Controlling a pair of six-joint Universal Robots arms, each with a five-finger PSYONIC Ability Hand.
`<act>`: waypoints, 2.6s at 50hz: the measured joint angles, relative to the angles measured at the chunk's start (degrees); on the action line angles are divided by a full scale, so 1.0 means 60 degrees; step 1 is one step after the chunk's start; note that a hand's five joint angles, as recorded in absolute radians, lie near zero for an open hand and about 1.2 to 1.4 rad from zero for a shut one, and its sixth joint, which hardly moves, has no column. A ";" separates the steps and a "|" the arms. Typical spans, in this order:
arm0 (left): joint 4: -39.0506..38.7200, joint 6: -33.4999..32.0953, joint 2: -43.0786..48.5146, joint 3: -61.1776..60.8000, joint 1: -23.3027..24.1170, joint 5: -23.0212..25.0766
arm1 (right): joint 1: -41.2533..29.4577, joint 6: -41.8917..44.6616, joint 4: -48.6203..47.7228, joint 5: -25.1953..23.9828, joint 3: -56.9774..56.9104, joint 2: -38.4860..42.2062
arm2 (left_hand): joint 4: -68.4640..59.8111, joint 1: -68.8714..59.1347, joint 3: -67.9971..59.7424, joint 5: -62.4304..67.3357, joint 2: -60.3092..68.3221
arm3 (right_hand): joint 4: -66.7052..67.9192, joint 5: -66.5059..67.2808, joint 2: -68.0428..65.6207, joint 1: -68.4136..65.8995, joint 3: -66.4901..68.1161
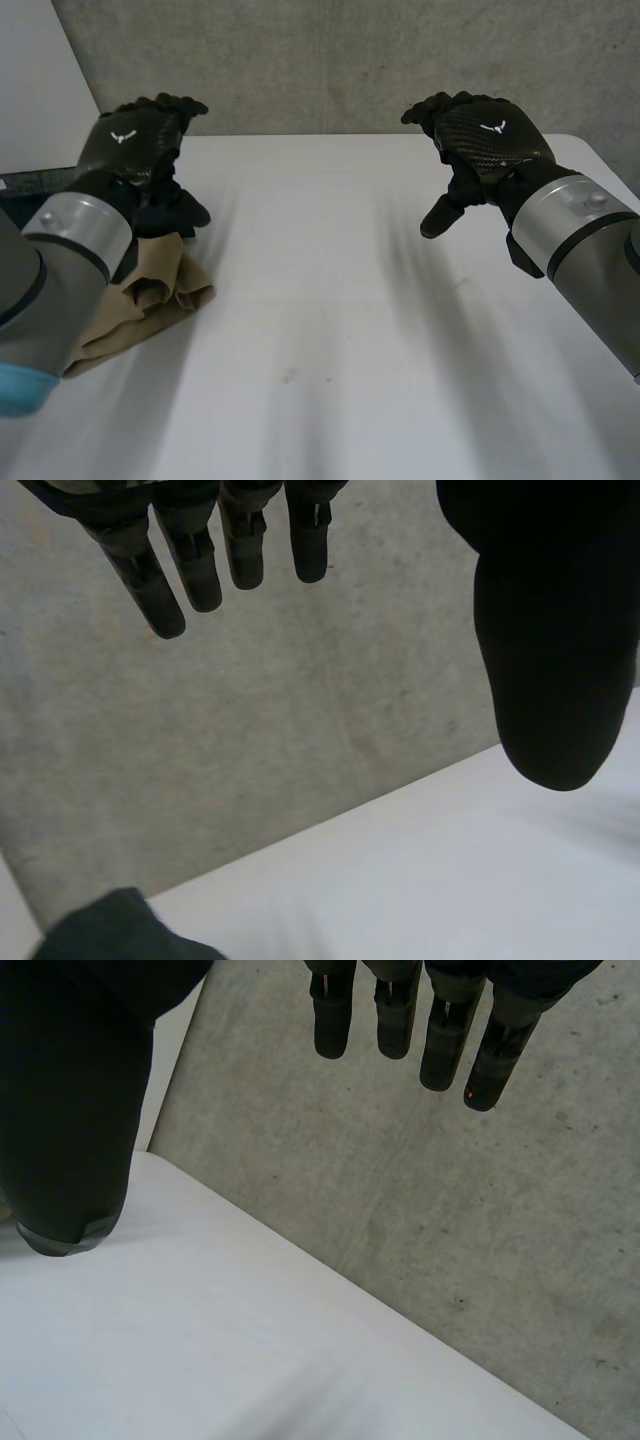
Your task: Fold the laundry.
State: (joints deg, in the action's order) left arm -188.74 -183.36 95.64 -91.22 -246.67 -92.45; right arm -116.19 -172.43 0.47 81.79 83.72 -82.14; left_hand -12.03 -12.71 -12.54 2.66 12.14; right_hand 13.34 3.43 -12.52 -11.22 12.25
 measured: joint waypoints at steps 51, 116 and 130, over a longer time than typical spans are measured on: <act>0.0612 -0.0962 0.3156 0.4635 0.0561 -0.0465 | 0.1351 0.0324 0.0051 -0.0034 -0.0480 -0.0038 | -0.9432 -0.9066 -0.9251 0.8749 0.9378 | 0.0000 0.0000 0.0000 0.0000 0.0000; 0.1102 -0.4901 0.7279 0.7854 -0.1911 -0.1127 | 0.1986 0.0349 0.0119 -0.0082 -0.0553 -0.0111 | -0.9397 -0.9072 -0.9243 0.8775 0.9374 | 0.0003 0.0000 0.0000 0.0000 0.0000; 0.1899 0.0125 0.4795 0.7136 0.2498 -0.0407 | 0.2154 0.0338 0.0153 -0.0071 -0.1054 -0.0242 | -0.9435 -0.9072 -0.9275 0.8775 0.9389 | 0.0003 0.0000 0.0000 0.0000 0.0000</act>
State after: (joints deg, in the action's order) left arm -177.35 -182.61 124.41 -48.40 -231.69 -94.89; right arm -103.26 -170.40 1.39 81.36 77.40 -83.60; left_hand -68.64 -67.15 -68.20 55.31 68.47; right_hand 13.36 3.43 -12.52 -11.22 12.25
